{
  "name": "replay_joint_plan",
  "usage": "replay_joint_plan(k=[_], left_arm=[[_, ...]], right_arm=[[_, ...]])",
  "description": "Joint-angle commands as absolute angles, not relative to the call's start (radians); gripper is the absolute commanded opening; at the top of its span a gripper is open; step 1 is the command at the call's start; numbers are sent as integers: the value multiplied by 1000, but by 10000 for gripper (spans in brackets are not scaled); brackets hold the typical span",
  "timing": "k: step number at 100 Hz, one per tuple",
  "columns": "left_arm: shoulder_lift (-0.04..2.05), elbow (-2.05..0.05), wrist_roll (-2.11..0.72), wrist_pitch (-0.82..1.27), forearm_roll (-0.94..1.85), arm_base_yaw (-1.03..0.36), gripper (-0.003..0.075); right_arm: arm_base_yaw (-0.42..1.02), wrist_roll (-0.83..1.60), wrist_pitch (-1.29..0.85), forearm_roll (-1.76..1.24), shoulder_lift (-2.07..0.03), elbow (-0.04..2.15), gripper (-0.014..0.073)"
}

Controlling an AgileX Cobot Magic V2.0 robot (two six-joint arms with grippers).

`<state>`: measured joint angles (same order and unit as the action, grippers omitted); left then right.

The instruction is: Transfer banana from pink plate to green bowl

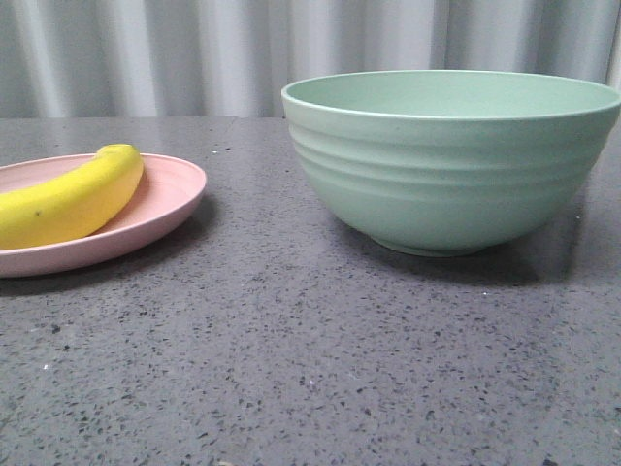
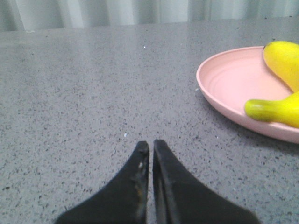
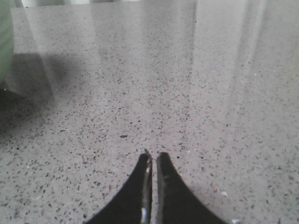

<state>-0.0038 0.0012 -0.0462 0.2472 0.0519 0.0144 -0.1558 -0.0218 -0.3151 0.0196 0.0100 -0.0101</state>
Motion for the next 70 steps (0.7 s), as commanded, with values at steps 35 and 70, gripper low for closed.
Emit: replay_joint_plan(k=[35,70], left_arm=[[-33,10,-37,118,53,10,-20],[-33,10,-37,76,61,10,-20]], right_arm=[[-161,-20,-154,31,34,-31,-65],[-161,-20,-72,21,34,-31,-64]])
